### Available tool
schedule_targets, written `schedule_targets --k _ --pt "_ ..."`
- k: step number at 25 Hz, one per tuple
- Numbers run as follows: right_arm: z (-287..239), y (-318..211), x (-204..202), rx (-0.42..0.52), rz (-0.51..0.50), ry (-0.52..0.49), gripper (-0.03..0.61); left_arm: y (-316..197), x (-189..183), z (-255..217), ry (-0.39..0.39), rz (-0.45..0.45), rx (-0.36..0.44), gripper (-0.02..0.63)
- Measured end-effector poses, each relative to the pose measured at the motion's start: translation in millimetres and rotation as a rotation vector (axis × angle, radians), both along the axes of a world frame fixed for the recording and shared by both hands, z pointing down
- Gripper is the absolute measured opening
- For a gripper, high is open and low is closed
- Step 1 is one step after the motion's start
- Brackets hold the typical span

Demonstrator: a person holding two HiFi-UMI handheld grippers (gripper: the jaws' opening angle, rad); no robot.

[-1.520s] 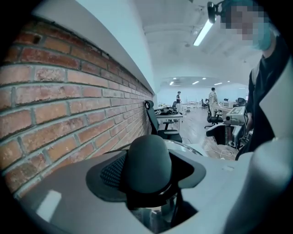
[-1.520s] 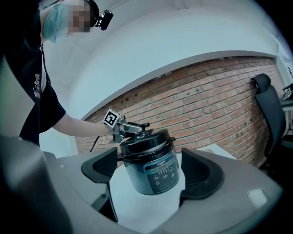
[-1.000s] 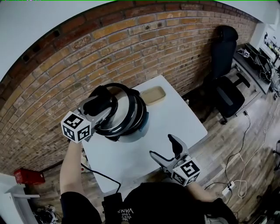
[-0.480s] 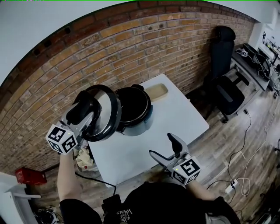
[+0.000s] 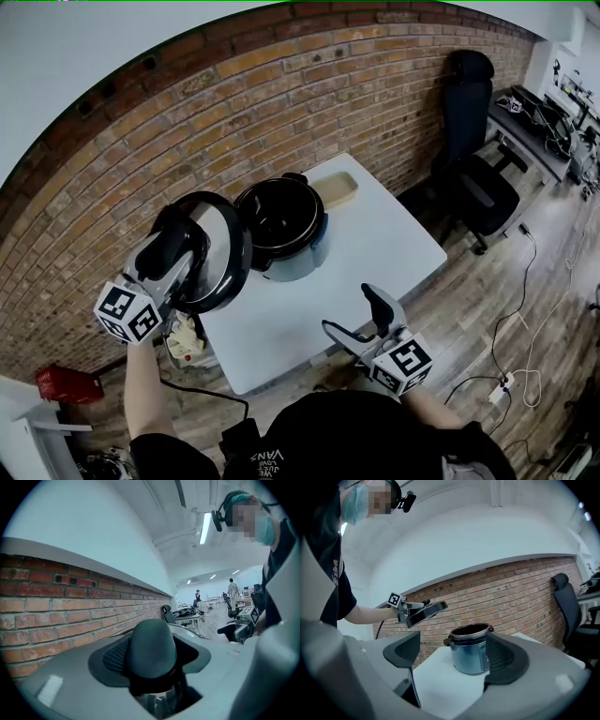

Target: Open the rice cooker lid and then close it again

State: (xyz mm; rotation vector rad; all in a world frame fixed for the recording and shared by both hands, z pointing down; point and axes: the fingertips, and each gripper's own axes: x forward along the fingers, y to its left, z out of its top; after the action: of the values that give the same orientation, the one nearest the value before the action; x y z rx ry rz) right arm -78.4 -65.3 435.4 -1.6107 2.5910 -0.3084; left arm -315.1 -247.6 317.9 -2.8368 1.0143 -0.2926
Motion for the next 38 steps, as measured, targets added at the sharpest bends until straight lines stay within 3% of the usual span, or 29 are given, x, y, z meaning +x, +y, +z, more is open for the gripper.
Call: schedule_targets --k 8,25,38 --pt "6.2 4.6 8.9 -0.008 0.019 -0.006 0.43 -7.7 26.7 1.9 0.001 0.022 -0.007 0.28" --pt "4.8 -41.6 87.1 -0.021 0.036 0.003 0.43 -68.1 141.2 52.7 -0.098 0.093 -0.067 0.28" --pt "10.6 -81.8 120.2 -0.022 0.007 -0.01 0.43 -101.9 180.0 93.6 -0.178 0.089 -0.119 0.28"
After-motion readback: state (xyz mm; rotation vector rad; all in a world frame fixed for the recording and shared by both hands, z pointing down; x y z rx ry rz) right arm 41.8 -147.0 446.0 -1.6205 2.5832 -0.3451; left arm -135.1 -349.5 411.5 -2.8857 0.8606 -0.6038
